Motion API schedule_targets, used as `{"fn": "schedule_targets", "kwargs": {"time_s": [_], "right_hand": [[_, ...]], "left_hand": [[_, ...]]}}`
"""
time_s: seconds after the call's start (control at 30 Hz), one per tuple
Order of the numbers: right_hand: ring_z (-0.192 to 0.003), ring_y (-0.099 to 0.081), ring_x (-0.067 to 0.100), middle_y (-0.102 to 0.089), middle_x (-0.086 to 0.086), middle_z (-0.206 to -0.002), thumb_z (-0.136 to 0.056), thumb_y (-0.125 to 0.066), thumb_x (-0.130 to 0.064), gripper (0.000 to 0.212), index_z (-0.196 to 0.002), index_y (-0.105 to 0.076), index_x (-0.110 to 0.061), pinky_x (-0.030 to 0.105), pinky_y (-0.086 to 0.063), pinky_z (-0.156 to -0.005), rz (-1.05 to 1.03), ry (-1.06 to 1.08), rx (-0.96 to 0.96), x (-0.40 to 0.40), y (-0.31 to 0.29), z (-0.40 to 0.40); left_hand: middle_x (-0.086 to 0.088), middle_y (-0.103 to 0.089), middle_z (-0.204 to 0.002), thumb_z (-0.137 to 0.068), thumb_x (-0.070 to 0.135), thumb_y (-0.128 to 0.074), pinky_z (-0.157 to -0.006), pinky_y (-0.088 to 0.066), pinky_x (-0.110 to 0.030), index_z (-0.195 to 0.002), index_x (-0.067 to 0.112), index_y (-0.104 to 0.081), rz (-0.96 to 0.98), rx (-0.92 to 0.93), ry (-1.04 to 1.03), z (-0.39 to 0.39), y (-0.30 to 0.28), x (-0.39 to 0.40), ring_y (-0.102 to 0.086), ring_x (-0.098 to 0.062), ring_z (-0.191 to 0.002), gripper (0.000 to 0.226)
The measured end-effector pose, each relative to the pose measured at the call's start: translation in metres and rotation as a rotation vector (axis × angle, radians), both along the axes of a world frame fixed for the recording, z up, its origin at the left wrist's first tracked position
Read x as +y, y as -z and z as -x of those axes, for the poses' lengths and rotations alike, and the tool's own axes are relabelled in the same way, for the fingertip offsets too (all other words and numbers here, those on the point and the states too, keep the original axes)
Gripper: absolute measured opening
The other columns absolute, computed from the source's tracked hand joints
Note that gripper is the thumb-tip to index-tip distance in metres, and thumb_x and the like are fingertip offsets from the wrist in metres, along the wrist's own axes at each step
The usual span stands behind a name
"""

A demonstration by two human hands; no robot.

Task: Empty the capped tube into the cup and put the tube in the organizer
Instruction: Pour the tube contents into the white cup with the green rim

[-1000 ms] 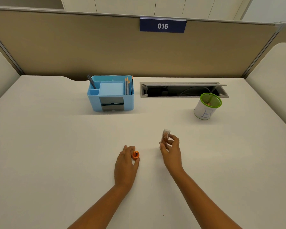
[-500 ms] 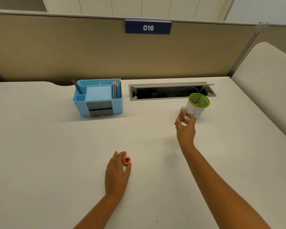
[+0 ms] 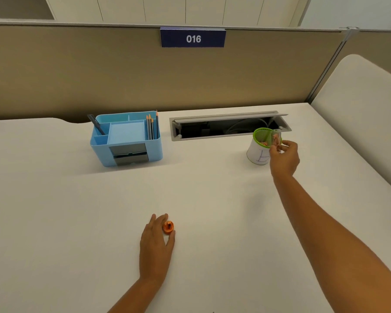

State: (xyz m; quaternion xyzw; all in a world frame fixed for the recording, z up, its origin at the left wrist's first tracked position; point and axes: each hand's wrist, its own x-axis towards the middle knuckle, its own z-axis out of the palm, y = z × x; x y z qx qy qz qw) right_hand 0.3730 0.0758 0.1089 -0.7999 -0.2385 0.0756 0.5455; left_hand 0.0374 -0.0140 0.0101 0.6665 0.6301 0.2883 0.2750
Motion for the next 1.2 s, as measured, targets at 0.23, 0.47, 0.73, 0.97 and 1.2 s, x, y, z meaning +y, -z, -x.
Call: {"fn": "schedule_targets", "kwargs": {"time_s": [0.23,0.47,0.73,0.97,1.2], "right_hand": [[-0.082,-0.057,0.023,-0.067,0.016,-0.102,-0.083,-0.062,-0.016,0.026,-0.107,-0.057,-0.006,0.028,-0.040,-0.069,0.133,-0.039,-0.118,0.010,-0.009,-0.022],[-0.093,-0.062,0.034,-0.065,0.020,-0.107,-0.083,-0.062,-0.017,0.031,-0.110,-0.056,-0.002,0.031,-0.043,-0.071,0.203,-0.046,-0.151,0.013,-0.010,-0.030],[-0.095,-0.060,0.036,-0.060,0.022,-0.110,-0.084,-0.062,-0.016,0.031,-0.111,-0.059,-0.002,0.032,-0.043,-0.072,0.256,-0.103,-0.232,0.013,-0.013,-0.035],[-0.098,-0.057,0.037,-0.053,0.023,-0.115,-0.085,-0.062,-0.018,0.030,-0.112,-0.060,-0.004,0.031,-0.041,-0.076,0.267,-0.160,-0.274,0.015,-0.015,-0.038],[-0.101,-0.057,0.034,-0.056,0.022,-0.116,-0.082,-0.064,-0.006,0.039,-0.119,-0.052,-0.008,0.034,-0.045,-0.079,0.235,-0.172,-0.311,0.013,-0.016,-0.042]], "left_hand": [[-0.005,-0.044,-0.141,-0.085,0.025,-0.058,-0.111,-0.030,-0.040,-0.126,0.023,-0.045,0.025,-0.011,-0.004,0.000,-0.001,0.000,-0.033,-0.020,-0.134,0.043],[-0.006,-0.042,-0.142,-0.085,0.025,-0.058,-0.111,-0.029,-0.039,-0.127,0.023,-0.045,0.035,0.001,-0.002,0.000,-0.002,0.000,-0.034,-0.022,-0.133,0.043],[-0.007,-0.042,-0.142,-0.085,0.024,-0.059,-0.110,-0.031,-0.041,-0.128,0.023,-0.045,0.034,0.011,-0.001,0.001,-0.002,0.000,-0.035,-0.024,-0.133,0.045],[-0.006,-0.042,-0.142,-0.085,0.024,-0.058,-0.111,-0.030,-0.042,-0.128,0.024,-0.043,0.034,0.002,0.009,0.001,-0.002,0.000,-0.034,-0.022,-0.133,0.045],[-0.007,-0.041,-0.143,-0.086,0.023,-0.058,-0.111,-0.028,-0.041,-0.128,0.023,-0.043,0.031,0.012,0.010,0.000,-0.003,0.000,-0.033,-0.023,-0.134,0.045]]}}
